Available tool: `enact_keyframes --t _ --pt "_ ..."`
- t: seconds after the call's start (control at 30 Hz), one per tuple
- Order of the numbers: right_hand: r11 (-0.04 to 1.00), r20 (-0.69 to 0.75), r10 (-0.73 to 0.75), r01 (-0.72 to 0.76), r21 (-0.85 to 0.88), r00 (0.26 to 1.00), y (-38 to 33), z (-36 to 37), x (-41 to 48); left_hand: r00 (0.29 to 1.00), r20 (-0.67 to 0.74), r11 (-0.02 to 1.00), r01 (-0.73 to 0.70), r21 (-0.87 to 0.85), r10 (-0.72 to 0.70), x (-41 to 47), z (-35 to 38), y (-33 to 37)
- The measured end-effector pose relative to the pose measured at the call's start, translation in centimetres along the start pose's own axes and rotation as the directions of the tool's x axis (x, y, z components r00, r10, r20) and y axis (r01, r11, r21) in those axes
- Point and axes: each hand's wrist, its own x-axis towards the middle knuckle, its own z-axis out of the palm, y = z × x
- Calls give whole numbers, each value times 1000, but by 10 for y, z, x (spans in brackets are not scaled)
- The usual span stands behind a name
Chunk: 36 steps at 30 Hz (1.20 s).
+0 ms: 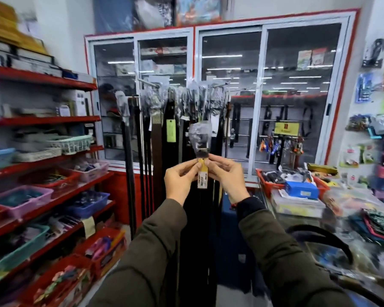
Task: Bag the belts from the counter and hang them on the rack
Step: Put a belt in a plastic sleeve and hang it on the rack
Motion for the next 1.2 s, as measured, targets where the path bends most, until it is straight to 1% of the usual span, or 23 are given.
enact_keyframes --t 0.17,0.33,0.5,0.67,0.77,0.93,1.0,1.1,1.17,1.2 --pt "996 52 -92 93 -17 994 -23 59 30 998 -62 997 -34 -69 30 30 -34 46" --pt "992 103 -127 127 1 987 -46 118 58 984 -117 990 -137 13 138 59 -73 94" --pt "988 122 -151 152 8 981 -67 163 67 977 -151 988 -145 45 151 75 -100 132" --pt "995 103 -80 73 68 991 -86 183 75 975 -151 985 -156 68 165 86 -111 162" --pt "997 87 -29 22 77 996 -89 188 79 985 -137 994 -104 33 107 90 -116 168" --pt "997 88 55 -60 55 995 -78 189 82 995 -101 1000 -4 -28 1 93 -121 158" --pt "997 58 62 -64 33 996 -74 189 87 995 -99 999 20 -29 -23 97 -119 155" --pt "999 0 42 -42 -30 999 -69 190 98 995 -101 1000 18 9 -17 107 -116 150" --pt "991 -23 7 -10 -130 1000 -62 189 102 994 -106 999 24 33 -20 112 -113 142" --pt "978 -23 -23 18 -209 999 -58 188 103 993 -117 998 19 64 -11 114 -112 137"
